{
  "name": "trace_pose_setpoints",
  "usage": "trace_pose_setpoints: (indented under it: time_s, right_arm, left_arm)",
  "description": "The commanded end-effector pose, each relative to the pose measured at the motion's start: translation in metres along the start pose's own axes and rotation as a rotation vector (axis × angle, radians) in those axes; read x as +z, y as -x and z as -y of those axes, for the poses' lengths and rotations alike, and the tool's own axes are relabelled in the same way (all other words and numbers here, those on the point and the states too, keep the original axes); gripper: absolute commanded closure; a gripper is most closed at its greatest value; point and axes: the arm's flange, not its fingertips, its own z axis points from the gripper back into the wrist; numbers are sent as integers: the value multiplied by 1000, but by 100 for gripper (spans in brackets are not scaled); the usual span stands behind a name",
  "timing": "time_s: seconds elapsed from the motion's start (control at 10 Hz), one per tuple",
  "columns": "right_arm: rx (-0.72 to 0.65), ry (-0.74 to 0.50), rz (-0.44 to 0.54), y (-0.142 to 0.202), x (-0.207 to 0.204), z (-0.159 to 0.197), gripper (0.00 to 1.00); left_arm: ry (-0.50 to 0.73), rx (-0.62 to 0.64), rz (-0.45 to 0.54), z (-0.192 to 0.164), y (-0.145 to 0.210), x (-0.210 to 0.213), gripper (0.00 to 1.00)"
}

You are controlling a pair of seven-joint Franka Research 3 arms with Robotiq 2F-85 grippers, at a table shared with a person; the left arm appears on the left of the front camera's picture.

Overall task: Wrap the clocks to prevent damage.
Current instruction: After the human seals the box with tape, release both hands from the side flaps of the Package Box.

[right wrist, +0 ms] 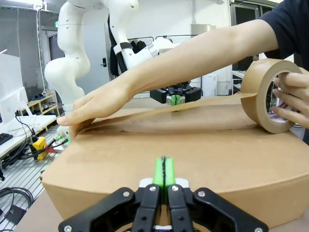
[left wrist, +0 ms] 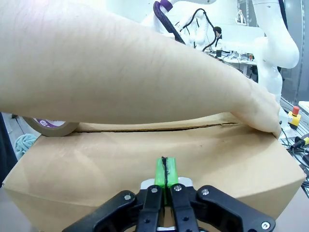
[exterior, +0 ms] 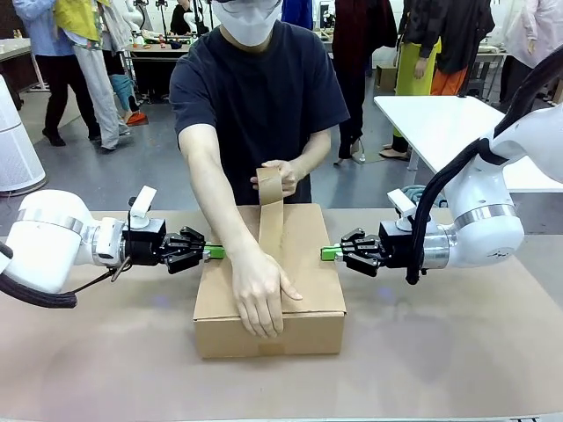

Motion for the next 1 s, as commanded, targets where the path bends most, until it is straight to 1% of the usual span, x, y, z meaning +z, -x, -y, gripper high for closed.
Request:
trace_pose_setpoints:
  time_s: [0.0, 0.9]
  right_arm:
    - [-13, 6, -4, 2, 0, 0, 99]
    - [-13, 6, -4, 2, 0, 0, 99]
  left_arm:
    - [-6, 2, -12, 1, 3, 0, 100]
    - [-6, 2, -12, 1, 3, 0, 100]
